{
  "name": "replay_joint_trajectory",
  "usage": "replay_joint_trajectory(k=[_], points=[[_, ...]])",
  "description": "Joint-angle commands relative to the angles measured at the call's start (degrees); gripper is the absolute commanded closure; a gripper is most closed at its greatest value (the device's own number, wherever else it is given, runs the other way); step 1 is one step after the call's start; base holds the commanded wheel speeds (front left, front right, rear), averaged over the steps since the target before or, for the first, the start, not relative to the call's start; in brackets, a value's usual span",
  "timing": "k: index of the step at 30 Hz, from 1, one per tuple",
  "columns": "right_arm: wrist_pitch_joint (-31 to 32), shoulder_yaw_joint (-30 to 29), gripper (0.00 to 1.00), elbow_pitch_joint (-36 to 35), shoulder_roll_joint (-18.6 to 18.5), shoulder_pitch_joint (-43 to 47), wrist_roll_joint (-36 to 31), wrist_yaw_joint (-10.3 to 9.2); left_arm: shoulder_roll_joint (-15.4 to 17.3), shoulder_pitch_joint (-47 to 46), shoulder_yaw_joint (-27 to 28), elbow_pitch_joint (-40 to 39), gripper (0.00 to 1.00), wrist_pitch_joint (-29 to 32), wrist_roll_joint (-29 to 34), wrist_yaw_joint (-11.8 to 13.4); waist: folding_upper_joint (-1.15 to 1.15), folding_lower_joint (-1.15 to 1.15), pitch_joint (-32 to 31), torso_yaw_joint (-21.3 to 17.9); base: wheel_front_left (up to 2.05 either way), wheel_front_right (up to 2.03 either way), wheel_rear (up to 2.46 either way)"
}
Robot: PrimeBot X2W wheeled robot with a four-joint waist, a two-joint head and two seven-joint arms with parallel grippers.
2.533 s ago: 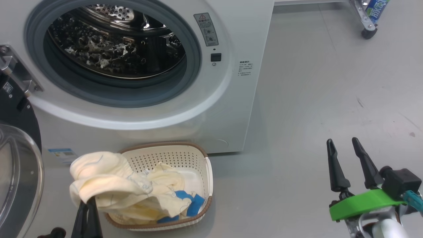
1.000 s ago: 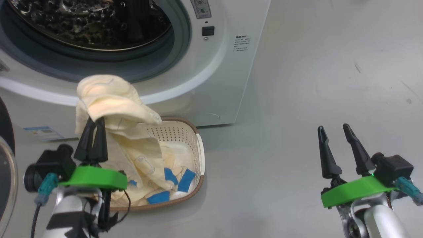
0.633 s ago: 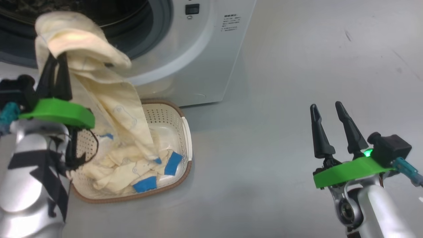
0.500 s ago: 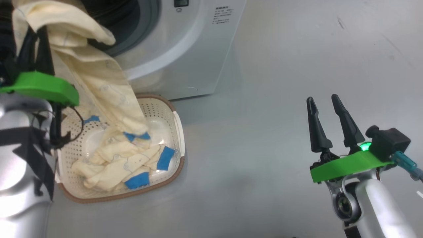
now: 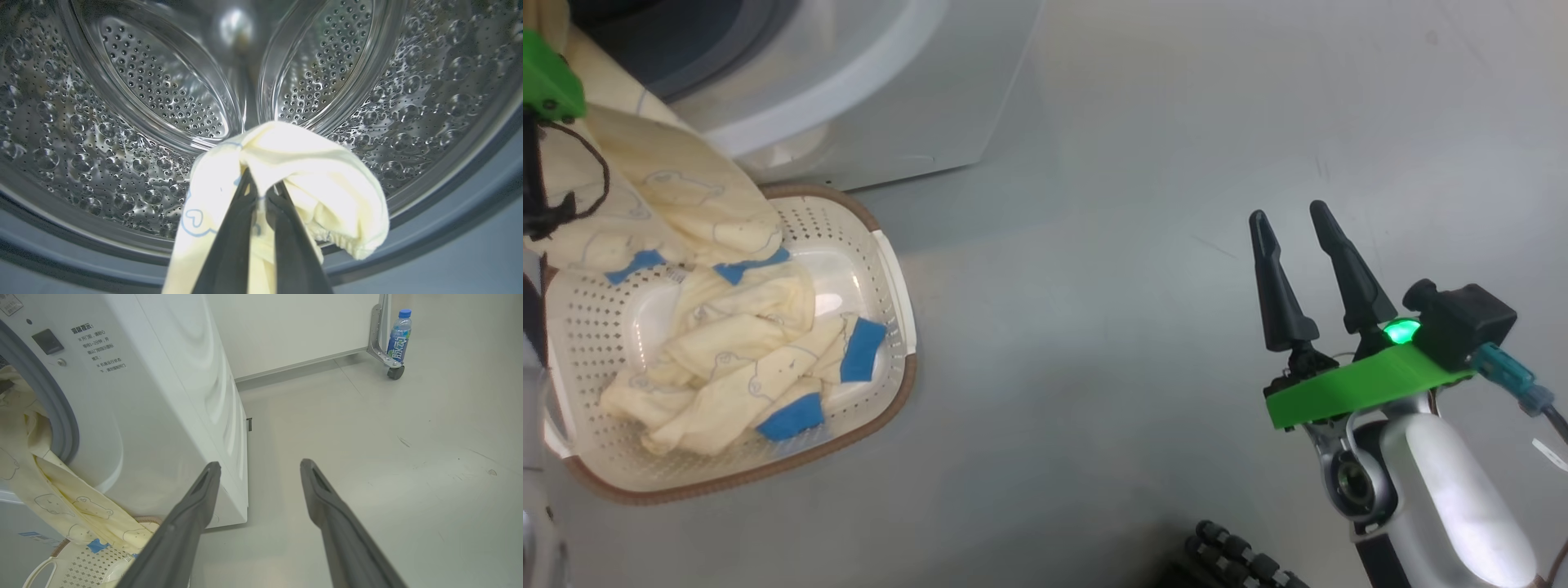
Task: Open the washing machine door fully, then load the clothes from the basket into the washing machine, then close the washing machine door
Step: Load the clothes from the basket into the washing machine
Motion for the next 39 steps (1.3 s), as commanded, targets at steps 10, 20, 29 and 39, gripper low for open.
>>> replay_joint_trajectory(k=[10, 20, 29, 39], points=[[-0.38, 2.5, 0.0, -1.72, -0.09, -2.12, -0.22, 0.02, 4.83, -11.53, 1.1, 6.74, 1.0, -2.56, 0.6, 0.65, 0.0, -0.01, 5.54, -1.74, 0.0, 0.0, 0.0], [-0.38, 2.25, 0.0, -1.95, -0.08, -2.41, -2.31, 0.02, 4.28, -17.34, 0.77, 12.15, 1.0, -4.95, -0.18, 1.36, 0.0, -0.01, 7.35, -0.86, 0.0, 0.0, 0.0], [-0.38, 2.69, 0.0, -2.37, -0.08, -2.68, -3.13, 0.02, 5.17, -22.3, -0.08, 15.12, 1.0, -7.48, -0.38, 0.51, 0.0, -0.01, 8.71, -0.92, 0.0, 0.0, 0.0], [-0.38, 3.56, 0.0, -2.2, -0.08, -2.64, -2.82, 0.02, 5.38, -27.39, -2.74, 17.37, 1.0, -9.29, 1.29, 0.68, 0.0, -0.01, 9.42, -1.75, 0.0, 0.0, 0.0]])
